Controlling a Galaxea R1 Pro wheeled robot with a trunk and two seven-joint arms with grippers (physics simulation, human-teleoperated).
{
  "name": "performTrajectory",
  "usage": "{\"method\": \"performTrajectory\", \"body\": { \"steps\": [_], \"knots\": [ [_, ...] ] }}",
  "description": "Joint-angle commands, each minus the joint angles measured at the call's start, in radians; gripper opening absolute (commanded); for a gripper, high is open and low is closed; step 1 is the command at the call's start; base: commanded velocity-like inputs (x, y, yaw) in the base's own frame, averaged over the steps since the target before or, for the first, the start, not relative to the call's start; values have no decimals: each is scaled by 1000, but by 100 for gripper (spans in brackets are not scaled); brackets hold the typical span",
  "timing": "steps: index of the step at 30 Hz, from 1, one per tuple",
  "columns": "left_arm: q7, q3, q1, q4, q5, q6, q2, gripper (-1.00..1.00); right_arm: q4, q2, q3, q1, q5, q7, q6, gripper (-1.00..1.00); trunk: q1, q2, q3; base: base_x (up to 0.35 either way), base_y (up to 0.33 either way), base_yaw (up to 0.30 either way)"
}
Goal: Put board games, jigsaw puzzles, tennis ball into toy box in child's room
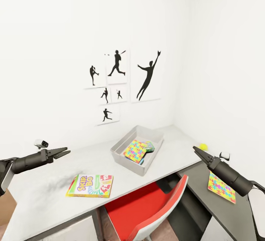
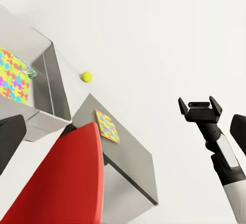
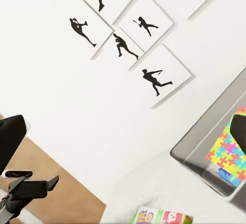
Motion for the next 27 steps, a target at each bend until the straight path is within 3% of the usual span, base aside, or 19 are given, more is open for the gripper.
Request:
{"method": "performTrajectory", "body": {
  "steps": [1, 27],
  "knots": [
    [-4, 0, 0, 1, -1, 11, 0, 100, 0, 0, -1, 0, -1, 2, 5, 100, 0, -1, 0, -117, 68, 199],
    [-4, 0, 0, 1, -1, 11, 0, 100, 0, 1, 3, 0, -1, -2, 5, 100, 0, -1, 23, -13, 26, 236]
  ]
}}
